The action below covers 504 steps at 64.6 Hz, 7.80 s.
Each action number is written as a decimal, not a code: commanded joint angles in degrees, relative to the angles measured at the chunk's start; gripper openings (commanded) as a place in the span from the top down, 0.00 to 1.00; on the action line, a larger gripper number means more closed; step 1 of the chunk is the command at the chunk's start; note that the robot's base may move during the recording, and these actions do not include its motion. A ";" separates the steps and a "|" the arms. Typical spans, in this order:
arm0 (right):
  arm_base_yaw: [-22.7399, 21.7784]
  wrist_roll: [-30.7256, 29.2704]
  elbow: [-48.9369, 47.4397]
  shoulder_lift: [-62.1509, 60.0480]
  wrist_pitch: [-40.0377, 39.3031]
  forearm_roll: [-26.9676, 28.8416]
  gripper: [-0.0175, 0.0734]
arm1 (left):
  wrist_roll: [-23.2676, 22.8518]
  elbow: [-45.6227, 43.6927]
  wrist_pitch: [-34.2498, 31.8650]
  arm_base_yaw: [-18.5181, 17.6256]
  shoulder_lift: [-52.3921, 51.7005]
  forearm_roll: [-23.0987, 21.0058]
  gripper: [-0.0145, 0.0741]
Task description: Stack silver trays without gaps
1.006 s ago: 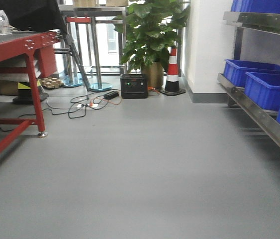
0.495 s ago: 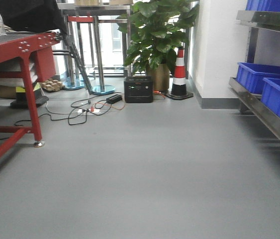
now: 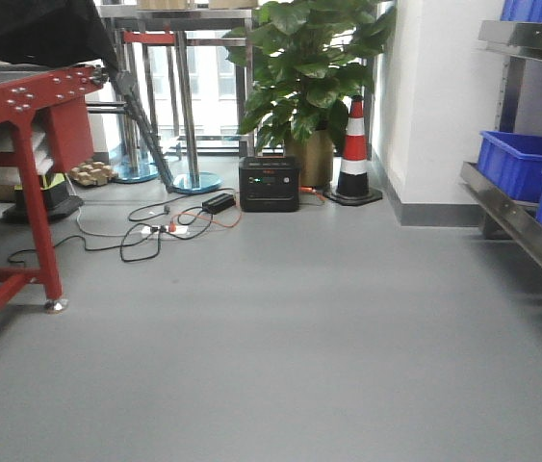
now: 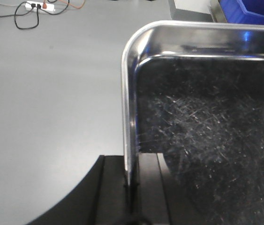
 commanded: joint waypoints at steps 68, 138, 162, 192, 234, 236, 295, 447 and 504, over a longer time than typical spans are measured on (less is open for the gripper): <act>0.07 -0.53 -0.08 -0.52 -3.14 -0.39 0.89 | 0.09 -0.50 -1.91 -0.40 -0.28 5.43 0.86; 0.07 -0.53 -0.08 -0.52 -4.29 -0.39 0.89 | 0.09 -0.50 -2.12 -0.25 -0.28 6.22 0.86; 0.07 -0.53 -0.08 -0.52 -4.41 -0.39 0.89 | 0.09 -0.50 -2.12 -0.27 -0.28 6.43 0.86; 0.07 -0.53 -0.08 -0.52 -4.41 -0.39 0.89 | 0.09 -0.50 -2.12 -0.27 -0.28 6.43 0.86; 0.07 -0.53 -0.08 -0.52 -4.41 -0.39 0.89 | 0.09 -0.50 -2.12 -0.27 -0.28 6.43 0.86; 0.07 -0.53 -0.08 -0.52 -4.41 -0.39 0.89 | 0.09 -0.50 -2.12 -0.27 -0.28 6.43 0.86; 0.07 -0.53 -0.08 -0.52 -4.41 -0.39 0.89 | 0.09 -0.50 -2.12 -0.27 -0.28 6.43 0.86; 0.07 -0.53 -0.08 -0.52 -4.41 -0.39 0.89 | 0.09 -0.50 -2.12 -0.27 -0.28 6.43 0.86; 0.07 -0.53 -0.08 0.04 -5.50 -0.39 0.89 | 0.09 -0.50 -5.43 -0.27 -0.16 10.88 0.86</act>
